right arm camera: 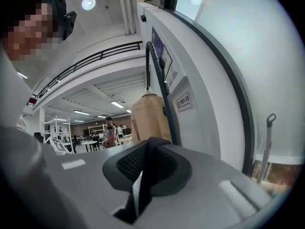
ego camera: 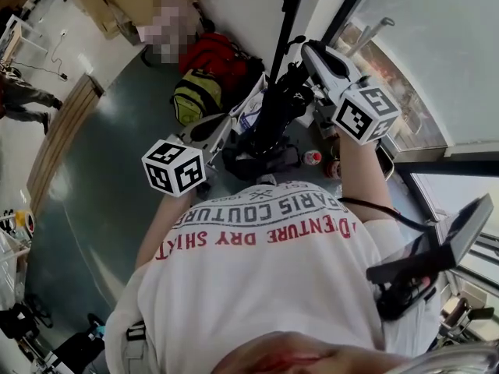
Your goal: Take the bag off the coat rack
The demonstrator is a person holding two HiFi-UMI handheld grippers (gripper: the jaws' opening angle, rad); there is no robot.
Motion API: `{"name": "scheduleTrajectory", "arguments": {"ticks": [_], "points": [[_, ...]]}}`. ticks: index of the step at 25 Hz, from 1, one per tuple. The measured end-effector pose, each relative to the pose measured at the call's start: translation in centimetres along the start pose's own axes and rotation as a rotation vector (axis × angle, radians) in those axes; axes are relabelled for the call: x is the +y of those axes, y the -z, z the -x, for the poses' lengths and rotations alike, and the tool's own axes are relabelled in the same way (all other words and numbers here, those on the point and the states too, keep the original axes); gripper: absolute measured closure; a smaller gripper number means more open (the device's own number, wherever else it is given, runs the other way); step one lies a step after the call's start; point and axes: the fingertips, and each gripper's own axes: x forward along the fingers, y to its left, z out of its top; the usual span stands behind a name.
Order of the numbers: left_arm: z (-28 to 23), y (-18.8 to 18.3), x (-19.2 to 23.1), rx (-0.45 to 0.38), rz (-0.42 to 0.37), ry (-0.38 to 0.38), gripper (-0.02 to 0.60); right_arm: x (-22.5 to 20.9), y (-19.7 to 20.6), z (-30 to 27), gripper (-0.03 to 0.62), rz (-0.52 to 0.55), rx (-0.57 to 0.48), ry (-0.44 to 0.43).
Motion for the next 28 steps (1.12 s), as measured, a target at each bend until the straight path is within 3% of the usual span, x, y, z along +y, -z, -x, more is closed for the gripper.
{"name": "scheduleTrajectory", "arguments": {"ticks": [9, 20, 28], "points": [[2.8, 1.2, -3.0, -0.008, -0.031, 0.024, 0.58, 4.8, 6.9, 5.6, 0.577, -0.117, 0.091, -0.021], [11.7, 4.5, -10.0, -0.069, -0.082, 0.117, 0.58, 15.3, 7.8, 15.2, 0.577, -0.106, 0.071, 0.002], [16.9, 7.2, -16.9, -0.081, -0.122, 0.135, 0.58, 21.6, 7.6, 24.0, 0.577, -0.095, 0.058, -0.004]]}}
